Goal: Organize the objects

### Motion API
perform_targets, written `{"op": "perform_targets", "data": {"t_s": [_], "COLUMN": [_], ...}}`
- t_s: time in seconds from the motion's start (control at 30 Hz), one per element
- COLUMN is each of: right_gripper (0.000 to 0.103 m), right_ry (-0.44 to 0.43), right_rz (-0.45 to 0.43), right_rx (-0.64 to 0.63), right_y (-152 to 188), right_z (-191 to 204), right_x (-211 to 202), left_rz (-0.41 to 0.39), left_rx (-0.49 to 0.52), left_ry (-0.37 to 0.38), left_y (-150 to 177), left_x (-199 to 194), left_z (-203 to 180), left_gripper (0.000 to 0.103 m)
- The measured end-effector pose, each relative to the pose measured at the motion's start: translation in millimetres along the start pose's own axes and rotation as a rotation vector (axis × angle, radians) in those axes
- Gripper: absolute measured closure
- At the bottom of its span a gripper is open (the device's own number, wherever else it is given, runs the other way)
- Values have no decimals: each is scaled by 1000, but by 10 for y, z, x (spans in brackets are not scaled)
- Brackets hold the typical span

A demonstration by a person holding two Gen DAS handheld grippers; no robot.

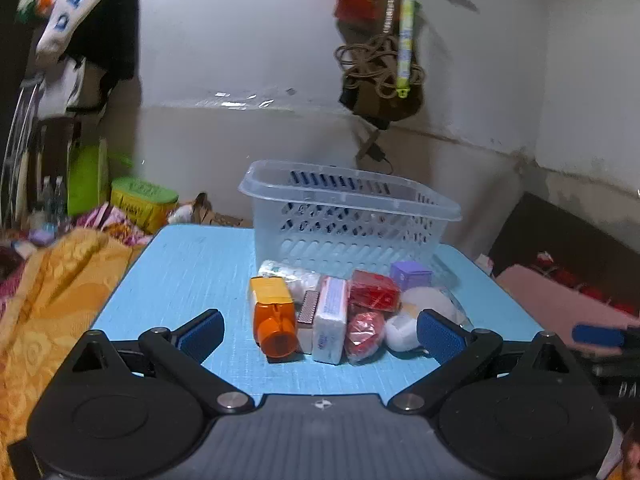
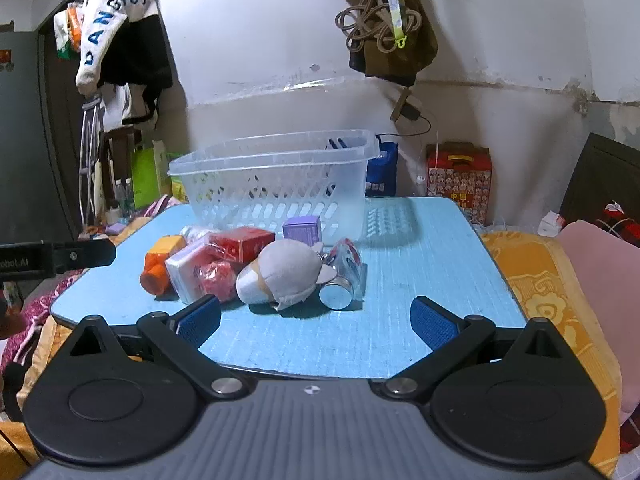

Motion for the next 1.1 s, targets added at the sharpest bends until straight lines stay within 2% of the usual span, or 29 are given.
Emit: {"op": "perform_targets", "data": {"t_s": [0.07,0.2,0.43,0.8,1.1], "right_gripper": [0,0,0,0,0], "right_ry": [-6,-39,2,-70,-66], "right_rz": [-19,-57,-29,-22,-22], "right_rx": [-1,-37,-43,-11,1], "right_y": [5,63,35,44,43], "right_z": [-6,18,7,-47,-72], "right_x": [-5,-3,-19,-36,-47], "left_rz": [28,33,27,35,47], "left_rx": [-12,56,77,71,58], "left_ry": [22,8,14,11,8], "left_y": [6,38,52,58,65], "left_x": [37,55,10,3,14], "left_z": [23,-85,-144,-154,-135], "left_gripper": [0,0,0,0,0]}}
Point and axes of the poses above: each gripper's, at about its wrist camera, not at the fingertips, and x roughly the way its jaws point, z to its left, y to its underside, the point moved 1 cm from there along x, roughly the way its jaws point, and after that the axes turned 4 degrees about -z, right-handed, at the moved point
